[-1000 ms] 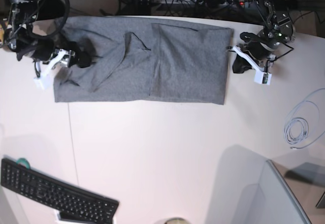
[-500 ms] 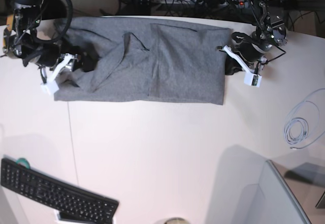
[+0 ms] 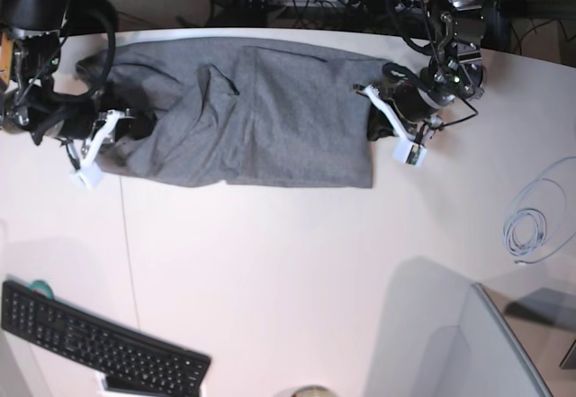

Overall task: Layout the t-shirt on the table in an organized manner, then fold the t-shirt properly
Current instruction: 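Grasp both ends of the folded strip with both grippers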

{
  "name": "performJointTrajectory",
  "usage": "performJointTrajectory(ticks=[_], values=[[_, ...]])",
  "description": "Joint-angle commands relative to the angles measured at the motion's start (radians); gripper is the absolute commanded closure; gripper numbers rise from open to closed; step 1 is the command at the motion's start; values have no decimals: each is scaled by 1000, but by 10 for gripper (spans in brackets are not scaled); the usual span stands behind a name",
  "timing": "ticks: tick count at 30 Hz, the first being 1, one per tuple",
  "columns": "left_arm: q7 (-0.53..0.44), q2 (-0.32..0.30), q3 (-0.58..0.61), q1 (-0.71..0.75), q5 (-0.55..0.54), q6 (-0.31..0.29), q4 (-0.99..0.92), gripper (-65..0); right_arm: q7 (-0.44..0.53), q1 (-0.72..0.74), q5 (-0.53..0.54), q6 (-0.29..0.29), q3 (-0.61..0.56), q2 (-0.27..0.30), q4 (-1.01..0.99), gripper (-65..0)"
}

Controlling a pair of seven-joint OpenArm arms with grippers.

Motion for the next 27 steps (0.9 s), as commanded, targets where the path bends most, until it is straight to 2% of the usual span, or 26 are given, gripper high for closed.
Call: performJointTrajectory(ticks=[1,3,8,12,15,20,27], values=[[-7,-7,-2,-5,-4,-4,12,0,4,8,26,-20,0,6,55,-6],[-6,-7,-2,-5,-4,-4,18,0,-13,-6,26,-93,0,2,130,-6],[-6,4,-2,-2,-4,-6,18,0,-45,-69,27,-248,-1,-57,342,-6],[-6,4,-2,-2,-4,-6,19,0,-128,-98,27,-330,-3,-117,472,-6],[-6,5,-2,-5,-4,-6,19,0,-165,-102,27,-357,-11,-153,515,-6],[-4,7,28,-22,-4,-6,15,0,-132,-104,27,-423,-179,-155,520,-6],[-4,7,49,-23,-4,-6,19,0,-19,-102,27,-566,-382,-155,515,-6]])
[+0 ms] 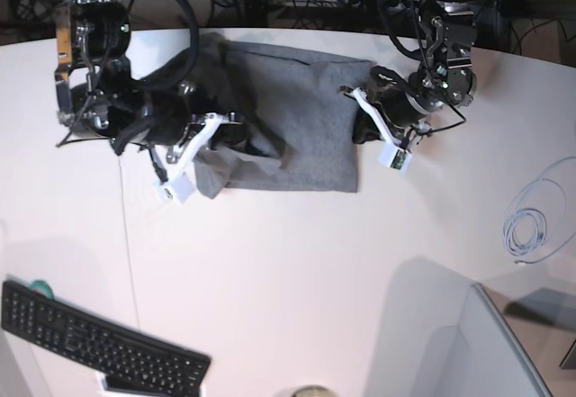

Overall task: Layout the t-shirt on the table in an organized manner, then fold the t-shirt properly
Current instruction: 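Grasp both ends of the folded strip with both grippers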

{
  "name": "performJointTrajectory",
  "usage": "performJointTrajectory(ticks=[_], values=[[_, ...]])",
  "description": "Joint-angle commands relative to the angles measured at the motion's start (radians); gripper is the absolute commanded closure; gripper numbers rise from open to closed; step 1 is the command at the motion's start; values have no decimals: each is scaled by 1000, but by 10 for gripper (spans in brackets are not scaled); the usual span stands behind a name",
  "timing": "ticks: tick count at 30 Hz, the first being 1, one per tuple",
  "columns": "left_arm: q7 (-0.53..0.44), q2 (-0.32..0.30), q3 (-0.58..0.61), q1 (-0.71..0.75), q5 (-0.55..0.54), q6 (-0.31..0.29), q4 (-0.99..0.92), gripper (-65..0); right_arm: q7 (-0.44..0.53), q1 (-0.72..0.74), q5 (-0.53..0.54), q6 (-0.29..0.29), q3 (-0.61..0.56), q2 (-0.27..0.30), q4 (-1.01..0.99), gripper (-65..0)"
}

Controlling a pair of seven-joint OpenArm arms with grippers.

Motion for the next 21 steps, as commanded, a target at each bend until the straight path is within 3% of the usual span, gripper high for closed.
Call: performJointTrajectory(ticks=[1,4,11,16,21], values=[[-14,-4,-2,-6,-12,-6,15,0,27,16,24,-20,-26,-2,4,-6],[-14,-4,-6,-5,-12,-6,15,0,65,39,23,-64,-86,1,-59,-6],[-14,-6,-9,0,-12,-6,15,0,184,87,23,-77,-219,38,-156,-6],[-14,-6,-6,0,-12,-6,15,0,214,125,23,-126,-247,35,-212,-6],[-14,-6,-3,0,-12,-6,15,0,219,144,23,-126,-276,36,-220,-6]])
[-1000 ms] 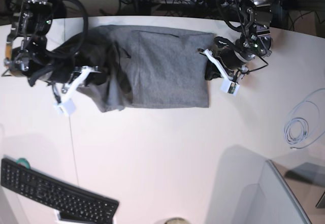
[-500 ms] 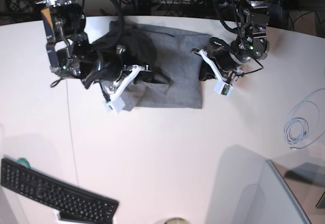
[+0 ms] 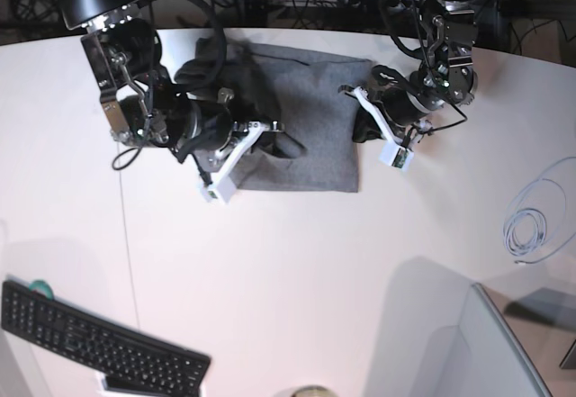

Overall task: Layout the t-shirt on the table in an organized manner, then fold the t-shirt properly
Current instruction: 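Grasp both ends of the folded strip with both grippers, then fold the strip end with the right gripper toward the left gripper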

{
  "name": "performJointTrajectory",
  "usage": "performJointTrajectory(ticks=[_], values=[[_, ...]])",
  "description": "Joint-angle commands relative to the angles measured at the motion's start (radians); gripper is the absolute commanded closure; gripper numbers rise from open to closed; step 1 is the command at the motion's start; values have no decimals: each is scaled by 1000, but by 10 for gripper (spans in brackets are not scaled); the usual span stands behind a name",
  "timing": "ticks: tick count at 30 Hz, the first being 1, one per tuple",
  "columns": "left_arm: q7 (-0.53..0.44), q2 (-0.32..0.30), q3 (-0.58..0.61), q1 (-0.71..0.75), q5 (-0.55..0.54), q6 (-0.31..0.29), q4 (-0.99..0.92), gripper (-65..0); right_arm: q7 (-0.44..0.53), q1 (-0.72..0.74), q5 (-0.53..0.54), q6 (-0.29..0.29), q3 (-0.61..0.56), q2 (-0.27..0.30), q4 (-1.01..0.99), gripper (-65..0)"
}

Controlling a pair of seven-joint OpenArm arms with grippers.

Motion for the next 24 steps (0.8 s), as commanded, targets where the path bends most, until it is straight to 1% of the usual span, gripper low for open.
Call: performJointTrajectory(ticks=[1,7,13,24], values=[[-13,-3,2,-6,-7,-6,15,0,11,30,20,2,-14,-6,15,-6],[-13,-3,2,-6,-7,-6,15,0,11,55,20,0,-77,-7,15,-6],[-13,-3,-3,-6,-7,-6,11,0,43,68,18,0,-85,-7,-7,-6],[-13,-3,0,-6,-7,-6,14,0,44,84,18,0,-86,-10,1,-6]])
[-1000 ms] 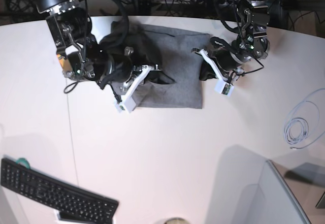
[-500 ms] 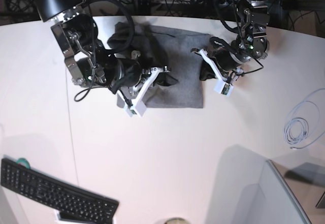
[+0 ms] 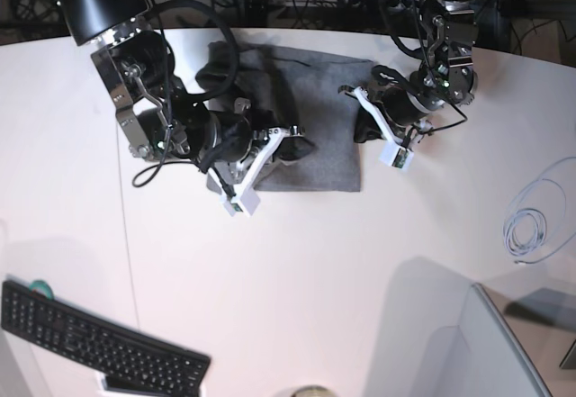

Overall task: Layout the t-shirt on the table in an organized manner, then fold the t-shirt properly
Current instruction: 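Fold the strip end with the right gripper toward the left gripper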

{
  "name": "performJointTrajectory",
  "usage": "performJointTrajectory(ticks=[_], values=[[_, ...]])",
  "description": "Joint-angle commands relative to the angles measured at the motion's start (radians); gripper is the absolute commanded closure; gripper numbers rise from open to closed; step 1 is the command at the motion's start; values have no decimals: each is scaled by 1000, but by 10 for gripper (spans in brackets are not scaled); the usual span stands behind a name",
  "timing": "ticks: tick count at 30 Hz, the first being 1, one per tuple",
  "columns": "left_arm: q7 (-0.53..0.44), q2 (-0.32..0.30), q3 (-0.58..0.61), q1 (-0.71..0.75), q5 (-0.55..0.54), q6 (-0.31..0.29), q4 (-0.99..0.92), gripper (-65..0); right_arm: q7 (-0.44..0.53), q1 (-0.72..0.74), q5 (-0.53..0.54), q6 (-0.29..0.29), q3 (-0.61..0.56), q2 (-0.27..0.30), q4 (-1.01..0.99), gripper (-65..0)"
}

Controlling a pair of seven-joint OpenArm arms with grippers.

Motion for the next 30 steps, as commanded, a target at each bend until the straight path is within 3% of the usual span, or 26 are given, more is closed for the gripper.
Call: performJointTrajectory(ticks=[1,10,13,24,26,30], values=[[-10,-3,-2,-6,-7,-6,14,0,15,17,20,1,1,-7,21,-6],[-10,-3,-7,-6,-7,-6,16,0,79,40,20,-11,-122,-9,-1,-6],[-9,-5,-7,-6,-7,-6,16,0,105,50,20,-52,-125,-4,-28,-6],[-7,-14,-11,-6,-7,-6,23,0,116,51,20,-57,-116,-7,-48,-21],[-6,-28,-11,5,-7,-6,50,0,117,50,20,-57,-114,-7,-50,-65],[-3,-48,-11,40,-8,-6,142,0,165,46,20,-57,-124,-7,-50,-260]])
